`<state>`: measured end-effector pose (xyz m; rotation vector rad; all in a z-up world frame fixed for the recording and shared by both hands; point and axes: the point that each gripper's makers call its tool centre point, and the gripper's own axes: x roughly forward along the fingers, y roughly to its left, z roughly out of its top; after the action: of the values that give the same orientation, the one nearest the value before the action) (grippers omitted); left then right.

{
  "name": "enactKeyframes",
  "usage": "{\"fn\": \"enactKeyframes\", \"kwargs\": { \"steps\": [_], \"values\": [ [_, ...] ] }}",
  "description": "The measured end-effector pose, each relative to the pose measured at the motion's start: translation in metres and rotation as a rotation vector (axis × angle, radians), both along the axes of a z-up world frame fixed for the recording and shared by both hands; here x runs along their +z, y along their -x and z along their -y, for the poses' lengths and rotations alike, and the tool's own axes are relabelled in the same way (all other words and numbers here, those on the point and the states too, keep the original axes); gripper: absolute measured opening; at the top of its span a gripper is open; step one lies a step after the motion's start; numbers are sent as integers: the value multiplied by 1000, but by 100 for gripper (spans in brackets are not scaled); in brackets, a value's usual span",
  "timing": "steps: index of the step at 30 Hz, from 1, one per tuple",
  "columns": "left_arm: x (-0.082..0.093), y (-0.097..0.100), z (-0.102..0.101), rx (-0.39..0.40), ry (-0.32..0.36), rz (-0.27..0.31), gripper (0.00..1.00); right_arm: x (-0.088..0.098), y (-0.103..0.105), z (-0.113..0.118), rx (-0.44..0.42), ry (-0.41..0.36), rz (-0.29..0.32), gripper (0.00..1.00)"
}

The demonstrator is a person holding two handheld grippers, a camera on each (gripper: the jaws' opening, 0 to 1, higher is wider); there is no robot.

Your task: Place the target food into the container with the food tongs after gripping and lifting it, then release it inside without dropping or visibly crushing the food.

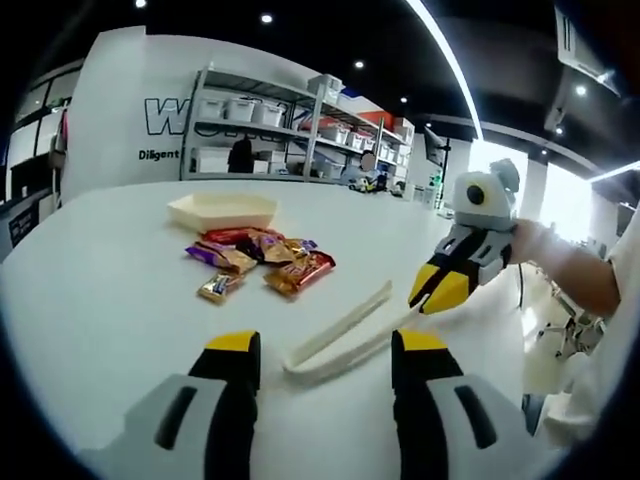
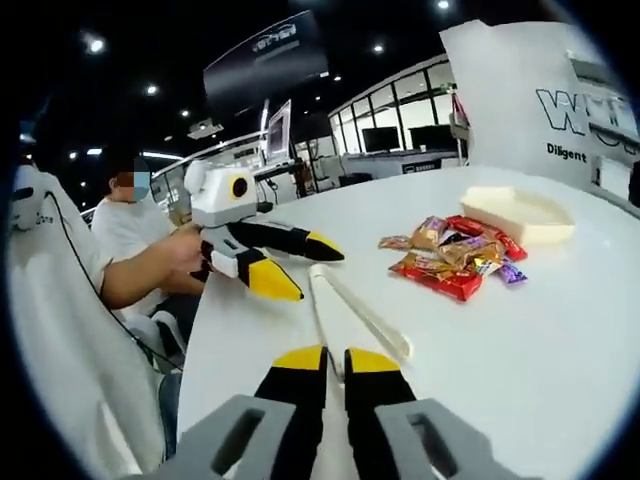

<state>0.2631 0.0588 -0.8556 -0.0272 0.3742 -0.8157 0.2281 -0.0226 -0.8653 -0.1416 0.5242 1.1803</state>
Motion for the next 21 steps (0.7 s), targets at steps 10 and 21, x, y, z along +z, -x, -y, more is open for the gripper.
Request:
{"fn": "enactKeyframes", "kwargs": {
  "steps": [10,21],
  "values": [
    [4,0,-3,-10,2,9,52,10,-2,-7,15,50,77,2],
    [6,3,-11,-14,6,15,52,-2,2,-32,97,196,126,7]
  ]
}}
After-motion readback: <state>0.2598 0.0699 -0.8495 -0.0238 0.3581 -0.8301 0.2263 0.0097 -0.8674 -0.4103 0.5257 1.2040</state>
